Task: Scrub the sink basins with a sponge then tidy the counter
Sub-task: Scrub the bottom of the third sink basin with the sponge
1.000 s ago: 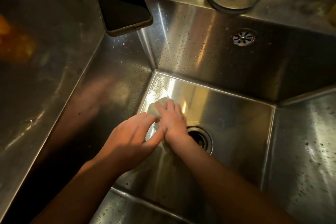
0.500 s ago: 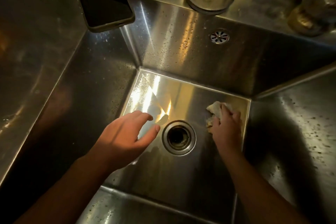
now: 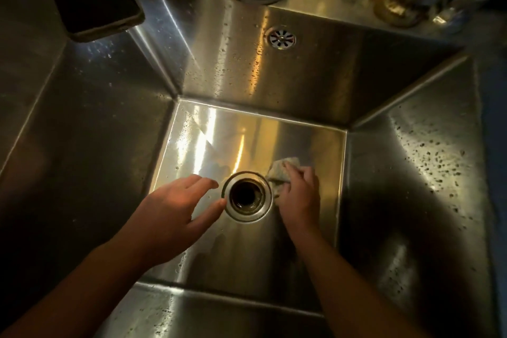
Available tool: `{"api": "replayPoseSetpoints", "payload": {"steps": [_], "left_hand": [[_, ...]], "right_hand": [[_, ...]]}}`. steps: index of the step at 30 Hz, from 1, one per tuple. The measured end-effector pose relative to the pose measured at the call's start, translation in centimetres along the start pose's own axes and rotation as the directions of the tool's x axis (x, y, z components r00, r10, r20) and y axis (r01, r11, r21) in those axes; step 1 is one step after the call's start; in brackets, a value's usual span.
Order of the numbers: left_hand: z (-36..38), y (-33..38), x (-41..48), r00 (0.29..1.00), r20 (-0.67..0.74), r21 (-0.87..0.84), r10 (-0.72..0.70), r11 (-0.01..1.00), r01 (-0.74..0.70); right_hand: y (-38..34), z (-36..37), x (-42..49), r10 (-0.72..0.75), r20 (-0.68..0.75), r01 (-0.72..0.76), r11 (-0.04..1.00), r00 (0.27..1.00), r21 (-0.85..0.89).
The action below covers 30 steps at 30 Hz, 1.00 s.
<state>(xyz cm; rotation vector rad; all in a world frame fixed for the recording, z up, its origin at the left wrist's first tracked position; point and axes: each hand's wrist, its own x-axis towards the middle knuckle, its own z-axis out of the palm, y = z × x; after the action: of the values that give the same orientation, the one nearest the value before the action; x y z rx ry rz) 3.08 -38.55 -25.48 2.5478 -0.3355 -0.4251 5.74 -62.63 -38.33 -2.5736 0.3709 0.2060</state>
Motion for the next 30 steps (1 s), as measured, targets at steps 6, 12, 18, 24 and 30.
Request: {"api": "replayPoseSetpoints", "payload": {"steps": [6, 12, 18, 24, 30], "left_hand": [[-0.1, 1.1, 0.5, 0.999, -0.006, 0.022, 0.051, 0.998, -0.051], [0.1, 1.1, 0.4, 0.998, -0.035, -0.012, 0.057, 0.998, -0.058], [1.0, 1.1, 0.1, 0.997, 0.033, -0.064, 0.064, 0.996, -0.062], [1.5, 1.2, 0.2, 0.992, 0.034, -0.047, 0.12, 0.992, -0.119], [1.5, 1.2, 0.1, 0.99, 0.034, 0.008, 0.136, 0.991, -0.137]], "right_hand": [[2.0, -3.5, 6.0, 0.073, -0.086, -0.073, 0.997, 0.994, 0.0], [4.9, -1.2, -0.5, 0.103, -0.104, -0.106, 0.994, 0.989, -0.025], [5.5, -0.4, -7.6, 0.118, -0.006, -0.118, 0.983, 0.993, -0.139], [4.6, -1.3, 3.4, -0.037, -0.052, 0.028, 0.986, 0.998, -0.165], [4.3, -1.3, 2.4, -0.029, -0.05, 0.02, 0.987, 0.998, -0.16]]}}
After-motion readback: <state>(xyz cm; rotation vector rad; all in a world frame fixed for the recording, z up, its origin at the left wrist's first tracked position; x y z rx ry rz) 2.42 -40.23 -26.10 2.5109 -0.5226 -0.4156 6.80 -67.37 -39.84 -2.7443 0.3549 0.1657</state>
